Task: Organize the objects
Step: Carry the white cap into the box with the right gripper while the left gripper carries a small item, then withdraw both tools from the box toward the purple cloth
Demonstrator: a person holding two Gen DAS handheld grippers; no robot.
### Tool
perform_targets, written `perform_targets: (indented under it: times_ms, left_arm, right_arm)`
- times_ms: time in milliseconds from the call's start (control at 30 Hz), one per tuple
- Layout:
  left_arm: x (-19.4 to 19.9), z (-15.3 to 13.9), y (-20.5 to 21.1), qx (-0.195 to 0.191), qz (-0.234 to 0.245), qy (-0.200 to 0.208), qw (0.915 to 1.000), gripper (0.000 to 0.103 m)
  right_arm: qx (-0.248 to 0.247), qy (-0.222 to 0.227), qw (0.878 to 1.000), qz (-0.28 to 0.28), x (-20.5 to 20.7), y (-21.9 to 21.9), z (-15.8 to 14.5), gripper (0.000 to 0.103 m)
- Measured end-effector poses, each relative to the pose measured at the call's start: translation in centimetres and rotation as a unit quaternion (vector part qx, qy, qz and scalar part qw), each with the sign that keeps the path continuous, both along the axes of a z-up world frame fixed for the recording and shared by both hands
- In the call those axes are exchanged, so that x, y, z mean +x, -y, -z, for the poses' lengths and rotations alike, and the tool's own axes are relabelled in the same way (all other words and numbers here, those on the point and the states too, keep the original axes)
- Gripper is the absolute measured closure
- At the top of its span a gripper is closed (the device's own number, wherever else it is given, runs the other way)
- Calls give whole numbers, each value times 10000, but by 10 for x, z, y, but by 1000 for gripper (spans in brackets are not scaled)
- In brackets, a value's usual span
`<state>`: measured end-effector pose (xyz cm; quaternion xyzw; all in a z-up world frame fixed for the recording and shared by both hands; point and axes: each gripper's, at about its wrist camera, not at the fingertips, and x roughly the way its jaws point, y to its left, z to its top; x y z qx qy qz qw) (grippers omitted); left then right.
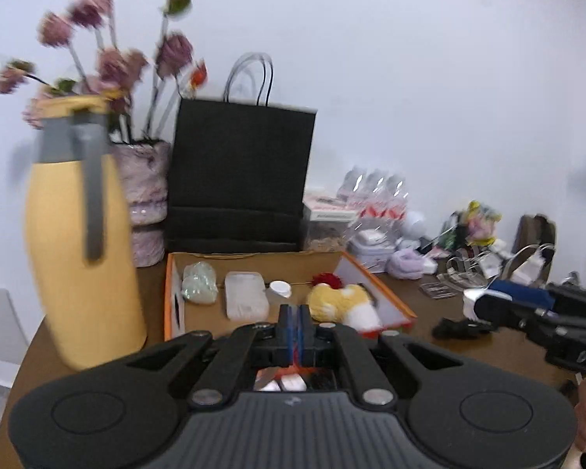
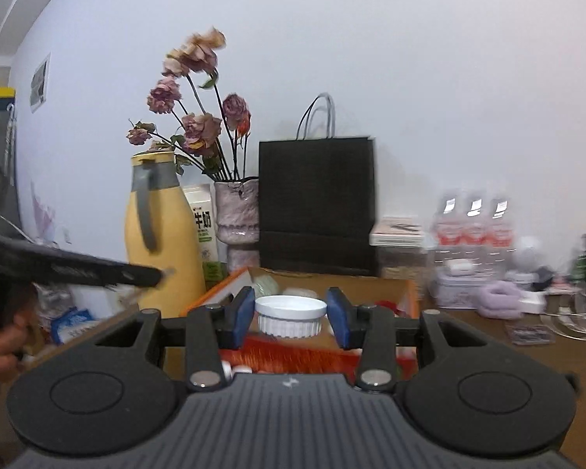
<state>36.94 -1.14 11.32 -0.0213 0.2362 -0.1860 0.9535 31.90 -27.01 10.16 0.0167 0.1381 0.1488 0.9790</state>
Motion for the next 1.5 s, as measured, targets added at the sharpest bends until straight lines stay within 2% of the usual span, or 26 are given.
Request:
perform_targets:
  times_ms: [67,133,200,267,300,333,400,433,467,567,667,733,833,900,967,1067,1133,1200,1233,1300,1367,1433,1500]
  left_arm:
    - [53,9,7,93,-26,-332,9994,102]
    - [106,24,13,287,-213,-507,9981,102]
    - [150,42,17,608,-246,-704,9954,102]
    - [188,60,12,661,-427,-1083,9910,101]
    - [204,68,8,620,-519,-1253,9888,97]
    - [215,75,3,569,-652,-1307,9876,92]
    - [224,83,-5,566,-932,-1163,9872,54]
    - [222,83,-6,599,-992,-1011,9881,45]
    - [220,82,-8,622,-971,-840,9898,32]
    - [205,75,-10,629,-662,-400,9950,18]
    - [194,65,-9,577,-782,-304,9948,10]
    - [177,55,-8,438,-875,-204,9950,9]
    - [144,35,-2,443,-716,22,9964,8]
    - [116,20,-2,339,-704,141,9968,5]
    - [83,4,-4,206,-617,166,9977,3]
    - [28,-14,-11,6,-332,267,9991,0]
    - [-22,-18,-20,41,-137,578,9982,0]
    - [-77,-7,-32,49,-265,982,9948,0]
    - [-100,1,-39,24,-446,1004,9939,0]
    - [-140,20,-50,-64,-641,713,9954,0]
    - [-172,40,-57,-116,-694,374,9968,0]
    - [-204,59,-58,-112,-897,235,9956,0]
    - [-222,74,-54,45,-847,-51,9964,0]
  right_arm:
    - [194,-360,9991,-125,58,-1,0,62]
    - [288,-764,9967,-5,118,-5,6,62]
    - [347,-1104,9932,95,170,-10,15,62]
    - [341,-1414,9889,294,215,-10,27,62]
    - [306,-1527,9868,452,235,-9,34,62]
    - [212,-1596,9852,586,252,-8,40,60]
    - [58,-1828,9799,798,281,-5,56,36]
    - [115,-1897,9785,800,288,-2,64,23]
    - [205,-1871,9792,760,289,1,71,24]
    - [198,-1683,9821,819,281,6,74,23]
    - [450,-1432,9849,859,264,14,59,15]
    - [601,-1348,9857,810,249,20,46,14]
    - [721,-1075,9889,735,212,25,23,13]
    - [890,-940,9903,507,174,26,11,8]
    - [958,-835,9919,27,128,22,7,4]
    - [707,-595,9951,-353,53,8,4,0]
    - [505,-287,9974,-426,-2,2,10,0]
    - [457,-188,9984,-274,-48,3,21,0]
    - [478,-230,9984,-168,-69,5,30,0]
    - [576,-386,9974,202,-108,10,52,0]
    - [424,-393,9964,616,-143,6,69,0]
    - [15,-559,9974,457,-170,-5,85,0]
    - [-303,-764,9960,336,-186,-13,97,0]
